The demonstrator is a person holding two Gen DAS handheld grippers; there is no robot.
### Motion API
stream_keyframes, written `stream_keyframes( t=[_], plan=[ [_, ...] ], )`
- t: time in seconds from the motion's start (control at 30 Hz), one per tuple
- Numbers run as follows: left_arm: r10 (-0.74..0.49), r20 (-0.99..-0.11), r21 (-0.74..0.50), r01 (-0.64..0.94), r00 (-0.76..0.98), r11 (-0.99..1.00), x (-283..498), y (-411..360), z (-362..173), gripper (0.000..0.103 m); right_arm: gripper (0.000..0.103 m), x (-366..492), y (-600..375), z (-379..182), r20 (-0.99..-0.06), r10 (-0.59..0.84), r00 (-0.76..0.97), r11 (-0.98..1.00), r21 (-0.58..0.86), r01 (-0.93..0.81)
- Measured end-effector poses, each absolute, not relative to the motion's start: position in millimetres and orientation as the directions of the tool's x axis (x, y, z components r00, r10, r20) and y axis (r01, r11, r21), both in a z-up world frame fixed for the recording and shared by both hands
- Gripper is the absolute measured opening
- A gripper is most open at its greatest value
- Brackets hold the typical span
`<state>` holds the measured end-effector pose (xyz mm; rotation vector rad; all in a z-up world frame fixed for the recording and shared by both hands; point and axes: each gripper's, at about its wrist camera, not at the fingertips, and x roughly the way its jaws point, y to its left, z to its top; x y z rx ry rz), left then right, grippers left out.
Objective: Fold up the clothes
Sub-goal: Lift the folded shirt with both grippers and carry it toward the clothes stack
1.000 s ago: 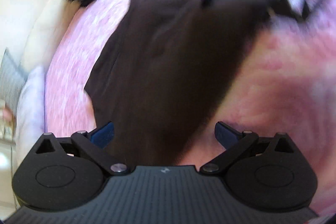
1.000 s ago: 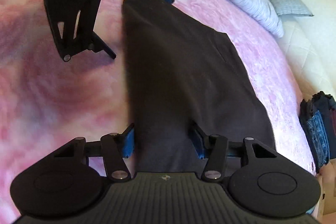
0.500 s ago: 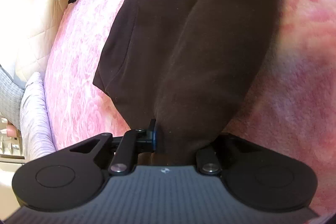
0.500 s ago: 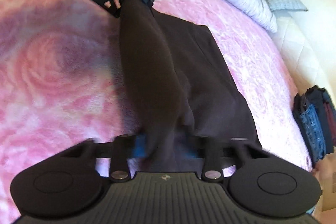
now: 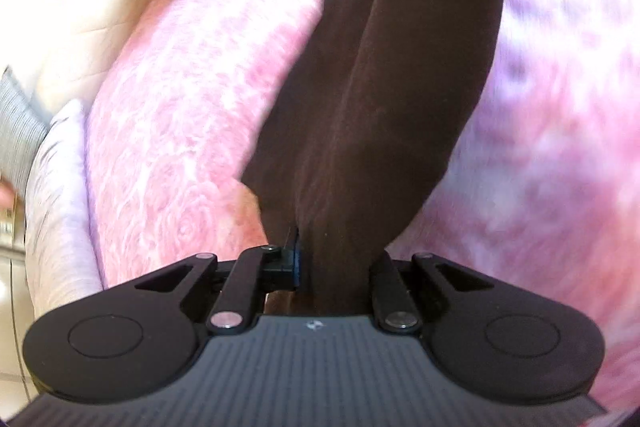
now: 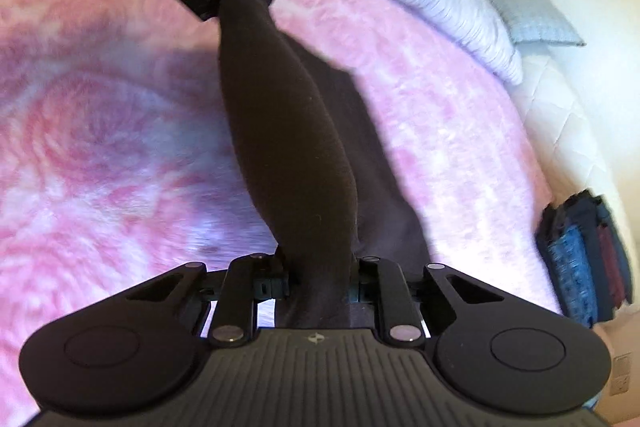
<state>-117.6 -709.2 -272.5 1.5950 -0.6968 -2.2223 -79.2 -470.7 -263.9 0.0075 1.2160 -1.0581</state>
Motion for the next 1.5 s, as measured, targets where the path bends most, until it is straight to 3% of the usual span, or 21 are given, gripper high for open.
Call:
stream_keyframes(
  t=[0.2,0.7,0.97,1.5],
  plan=[
    [-0.528,-0.768,0.531,0.101,-0.362,-0.841,-120.2,-662.8,-198.9,0.010,0.017,-107.3,-443.2,-187.5,-0.737,-0.675,-0.022,0.581,-0.550,0.599],
    [-0.594,-0.664,0.594,0.161,-0.454,-0.788,-173.4,-579.2,-78.0,0.010,0.017,-170.2,-372.0,-60.1,-0.654,-0.753,-0.066,0.505,-0.640,0.579],
    [-0.574,-0.643,0.612,0.111,-0.507,-0.783,-266.2,-573.2,-58.6,0.010,0.017,-251.5,-365.1,-37.1,-0.619,-0.775,-0.124,0.425,-0.656,0.624],
    [-0.555,-0.623,0.589,0.136,-0.551,-0.797,-527.0,-605.4,-34.9,0.010,0.017,-527.4,-406.7,-8.1,-0.603,-0.774,-0.193,0.334,-0.648,0.684]
  ],
)
